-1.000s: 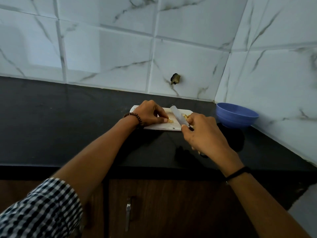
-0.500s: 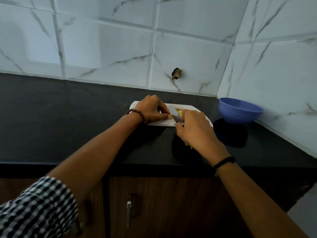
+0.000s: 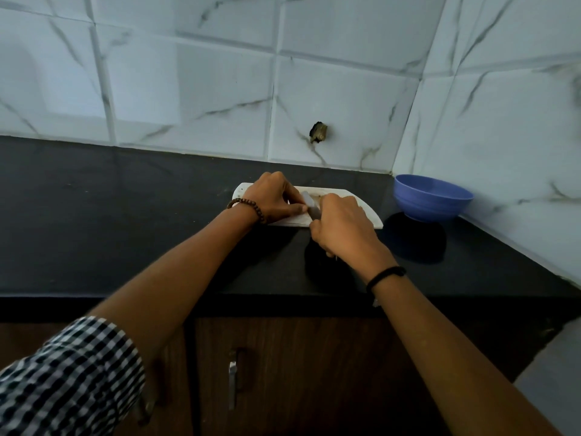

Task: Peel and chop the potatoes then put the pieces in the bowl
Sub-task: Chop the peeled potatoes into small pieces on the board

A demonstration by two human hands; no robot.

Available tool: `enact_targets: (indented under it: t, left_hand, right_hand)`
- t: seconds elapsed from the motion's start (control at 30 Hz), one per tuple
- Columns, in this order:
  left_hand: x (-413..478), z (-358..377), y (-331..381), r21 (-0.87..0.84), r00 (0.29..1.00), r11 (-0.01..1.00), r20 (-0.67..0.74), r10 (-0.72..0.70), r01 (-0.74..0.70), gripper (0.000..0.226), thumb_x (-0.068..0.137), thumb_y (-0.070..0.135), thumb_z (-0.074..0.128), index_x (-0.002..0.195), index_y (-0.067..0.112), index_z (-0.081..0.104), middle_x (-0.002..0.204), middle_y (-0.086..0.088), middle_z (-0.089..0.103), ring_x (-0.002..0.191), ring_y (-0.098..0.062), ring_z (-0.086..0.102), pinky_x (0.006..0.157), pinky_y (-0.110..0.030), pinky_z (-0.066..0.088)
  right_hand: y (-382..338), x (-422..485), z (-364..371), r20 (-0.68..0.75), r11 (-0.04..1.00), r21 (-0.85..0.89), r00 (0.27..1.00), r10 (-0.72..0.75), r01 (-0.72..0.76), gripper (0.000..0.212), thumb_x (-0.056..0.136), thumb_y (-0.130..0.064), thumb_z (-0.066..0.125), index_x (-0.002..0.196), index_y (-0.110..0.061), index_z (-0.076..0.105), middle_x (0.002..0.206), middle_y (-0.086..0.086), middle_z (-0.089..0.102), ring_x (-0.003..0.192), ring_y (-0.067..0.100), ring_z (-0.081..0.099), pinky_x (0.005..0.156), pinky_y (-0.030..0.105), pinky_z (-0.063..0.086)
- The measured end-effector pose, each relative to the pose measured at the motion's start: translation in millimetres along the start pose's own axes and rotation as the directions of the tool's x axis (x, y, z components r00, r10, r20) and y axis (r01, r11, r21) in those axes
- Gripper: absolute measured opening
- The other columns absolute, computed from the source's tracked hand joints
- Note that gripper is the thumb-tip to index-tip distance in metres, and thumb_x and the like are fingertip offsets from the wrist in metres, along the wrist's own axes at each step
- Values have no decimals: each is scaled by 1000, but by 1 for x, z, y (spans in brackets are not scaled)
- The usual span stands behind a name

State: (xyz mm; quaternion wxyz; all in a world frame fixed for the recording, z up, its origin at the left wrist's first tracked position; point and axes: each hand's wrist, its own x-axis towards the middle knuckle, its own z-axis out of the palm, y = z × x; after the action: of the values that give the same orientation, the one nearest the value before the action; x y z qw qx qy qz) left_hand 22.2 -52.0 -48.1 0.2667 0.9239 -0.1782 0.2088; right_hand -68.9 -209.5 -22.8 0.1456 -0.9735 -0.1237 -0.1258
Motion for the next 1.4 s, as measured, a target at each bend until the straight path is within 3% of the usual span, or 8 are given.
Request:
enact_targets:
  t: [0.23,0.3,0.37,0.67,0.83,1.03,1.23,1.4]
  left_hand:
    - [2,1,-3,-21,1000,1000,6,-5,6,13,81,32,72,89,22,77,84,8,72,72,2,56,65,-10,43]
    - [2,2,-3,-32,1000,999,10,-16,16,14,83,31,70,91,21,76,85,8,71,73,1,56,64,-8,40]
    - [2,1,-5,-36,999,999,15,-28,29,15,84,30,68,94,21,76,87,8,71,75,0,55,68,-12,40]
    - [6,-5,-12,-113,993,991,96,-64,75,11,82,28,69,90,31,77,92,13,71,77,2,55,81,-24,47]
    - [6,-8,-16,-106,987,984,-52,-149,143,4,79,33,72,82,32,72,87,15,69,84,-2,60,85,-32,53]
    - [5,-7,-20,163,957,969,-252,-142,187,21,87,25,59,105,28,69,111,9,68,107,-16,60,96,-38,44]
    - [17,8,-11,447,998,894,-59,1,26,39,97,39,46,136,33,51,137,6,55,130,-18,39,99,-40,29]
    - [23,14,-8,501,998,865,56,-15,-15,38,98,34,43,135,32,52,137,5,54,131,-18,37,104,-41,27]
  right_hand:
    - [8,-6,-1,34,998,-62,999,13,-11,10,97,-22,58,97,-16,50,104,10,63,77,23,60,53,28,43]
    - [12,-10,-6,54,997,-63,998,40,-37,16,96,-25,60,105,-14,54,107,9,61,83,23,64,64,34,54]
    - [15,-15,-12,54,998,-43,997,48,-46,21,95,-27,60,111,-14,57,104,7,61,85,24,68,75,42,60]
    - [21,-18,-12,-91,996,61,993,75,-70,22,95,-32,58,109,-15,59,94,6,63,74,23,68,65,44,61]
    - [18,-13,-6,-53,997,73,998,25,-21,21,95,-33,58,108,-17,60,93,7,63,81,25,68,70,45,61]
    - [23,-10,-9,53,997,76,998,14,-18,18,94,-30,63,103,-15,62,84,8,68,57,21,70,56,40,61]
    - [43,-8,-16,9,993,57,995,100,-100,22,94,-35,62,109,-19,61,90,8,63,58,18,68,59,40,62]
    - [47,-9,-15,-20,991,111,997,73,-70,21,97,-33,61,113,-19,62,79,6,63,56,13,63,50,27,52]
